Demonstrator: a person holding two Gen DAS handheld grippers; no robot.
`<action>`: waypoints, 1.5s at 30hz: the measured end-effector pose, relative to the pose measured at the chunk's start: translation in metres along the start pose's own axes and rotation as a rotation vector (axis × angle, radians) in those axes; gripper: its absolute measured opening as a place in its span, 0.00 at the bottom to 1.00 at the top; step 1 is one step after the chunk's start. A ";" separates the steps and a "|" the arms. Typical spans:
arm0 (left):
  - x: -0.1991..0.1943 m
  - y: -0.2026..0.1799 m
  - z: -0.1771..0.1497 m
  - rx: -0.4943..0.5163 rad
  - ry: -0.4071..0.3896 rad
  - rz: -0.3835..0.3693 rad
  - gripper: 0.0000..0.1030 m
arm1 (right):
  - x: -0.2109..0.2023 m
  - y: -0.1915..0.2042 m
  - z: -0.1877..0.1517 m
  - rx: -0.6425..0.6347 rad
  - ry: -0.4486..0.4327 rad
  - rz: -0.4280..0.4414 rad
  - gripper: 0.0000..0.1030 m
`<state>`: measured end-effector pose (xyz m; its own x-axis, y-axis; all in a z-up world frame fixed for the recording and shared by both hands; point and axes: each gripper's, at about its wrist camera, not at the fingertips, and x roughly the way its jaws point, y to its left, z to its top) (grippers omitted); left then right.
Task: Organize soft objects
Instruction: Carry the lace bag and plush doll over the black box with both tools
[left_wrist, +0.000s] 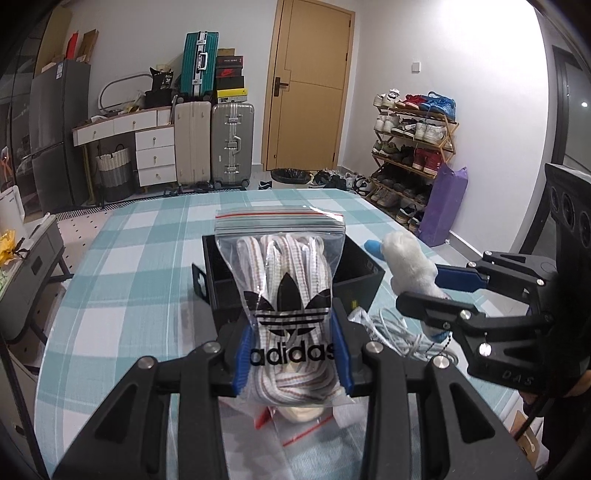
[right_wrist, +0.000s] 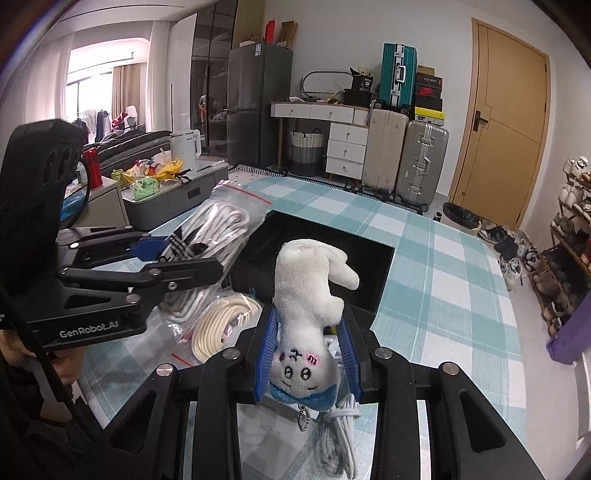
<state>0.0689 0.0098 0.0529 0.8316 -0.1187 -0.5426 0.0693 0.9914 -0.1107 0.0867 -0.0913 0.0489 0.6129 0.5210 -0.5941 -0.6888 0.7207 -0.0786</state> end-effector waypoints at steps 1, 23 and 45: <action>0.001 0.000 0.002 0.002 -0.001 0.001 0.35 | 0.001 0.000 0.002 -0.002 -0.001 0.002 0.32; 0.038 0.004 0.050 0.028 -0.015 -0.006 0.35 | 0.016 -0.014 0.042 0.004 -0.010 0.004 0.32; 0.084 0.015 0.060 0.025 0.046 0.013 0.35 | 0.060 -0.038 0.068 0.021 0.024 0.025 0.32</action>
<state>0.1727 0.0178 0.0561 0.8063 -0.1080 -0.5815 0.0735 0.9939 -0.0827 0.1763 -0.0566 0.0708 0.5855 0.5282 -0.6151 -0.6955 0.7170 -0.0464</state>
